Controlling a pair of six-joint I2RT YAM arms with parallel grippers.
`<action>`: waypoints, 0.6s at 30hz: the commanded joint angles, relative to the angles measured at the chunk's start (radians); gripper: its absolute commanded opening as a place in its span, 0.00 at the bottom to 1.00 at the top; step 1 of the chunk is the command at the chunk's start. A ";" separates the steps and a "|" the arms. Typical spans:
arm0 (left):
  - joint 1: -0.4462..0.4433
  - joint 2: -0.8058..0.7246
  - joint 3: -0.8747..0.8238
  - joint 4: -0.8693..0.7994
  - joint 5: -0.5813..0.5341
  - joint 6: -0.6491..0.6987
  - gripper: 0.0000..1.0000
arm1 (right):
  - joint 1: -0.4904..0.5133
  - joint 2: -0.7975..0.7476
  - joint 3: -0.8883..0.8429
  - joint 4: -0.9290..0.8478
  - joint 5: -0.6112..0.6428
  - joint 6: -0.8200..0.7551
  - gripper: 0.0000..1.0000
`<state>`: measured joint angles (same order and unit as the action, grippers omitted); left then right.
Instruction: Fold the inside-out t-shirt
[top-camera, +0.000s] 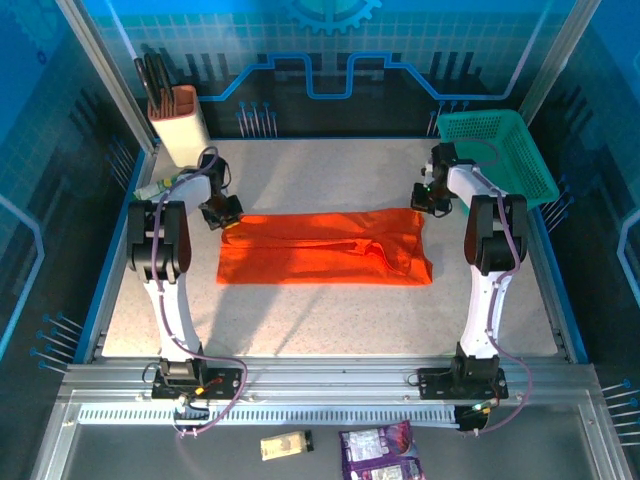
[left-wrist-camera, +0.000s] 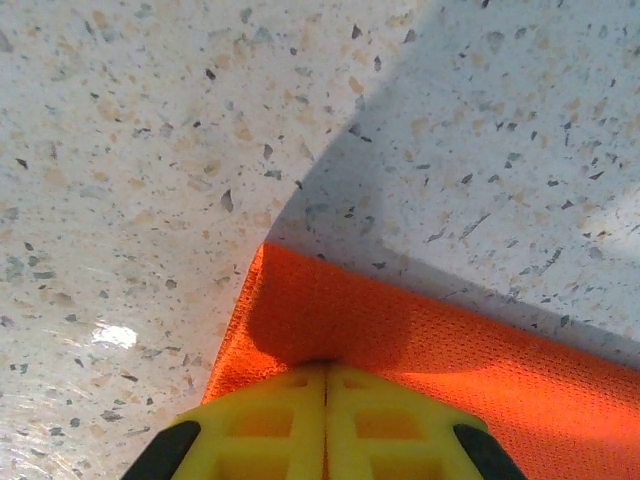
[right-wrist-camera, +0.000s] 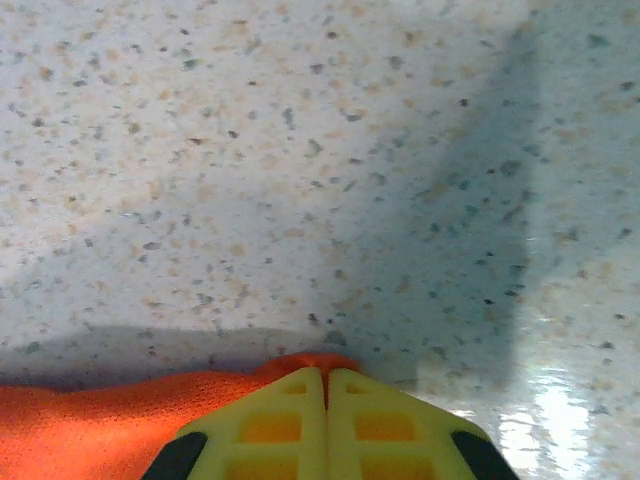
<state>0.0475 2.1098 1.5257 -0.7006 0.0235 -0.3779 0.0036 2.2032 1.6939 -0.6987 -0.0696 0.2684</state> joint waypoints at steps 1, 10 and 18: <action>0.031 0.059 -0.005 -0.058 -0.049 -0.035 0.07 | 0.003 -0.011 0.012 -0.036 0.104 0.000 0.00; 0.057 0.030 -0.049 -0.003 0.026 -0.039 0.08 | 0.022 0.005 0.048 -0.052 0.146 -0.007 0.00; 0.015 -0.081 -0.020 0.006 0.104 -0.010 0.19 | 0.074 -0.131 0.034 -0.100 0.135 -0.008 0.29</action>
<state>0.0765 2.0945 1.5093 -0.6704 0.0917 -0.3939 0.0521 2.1780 1.7294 -0.7570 0.0566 0.2615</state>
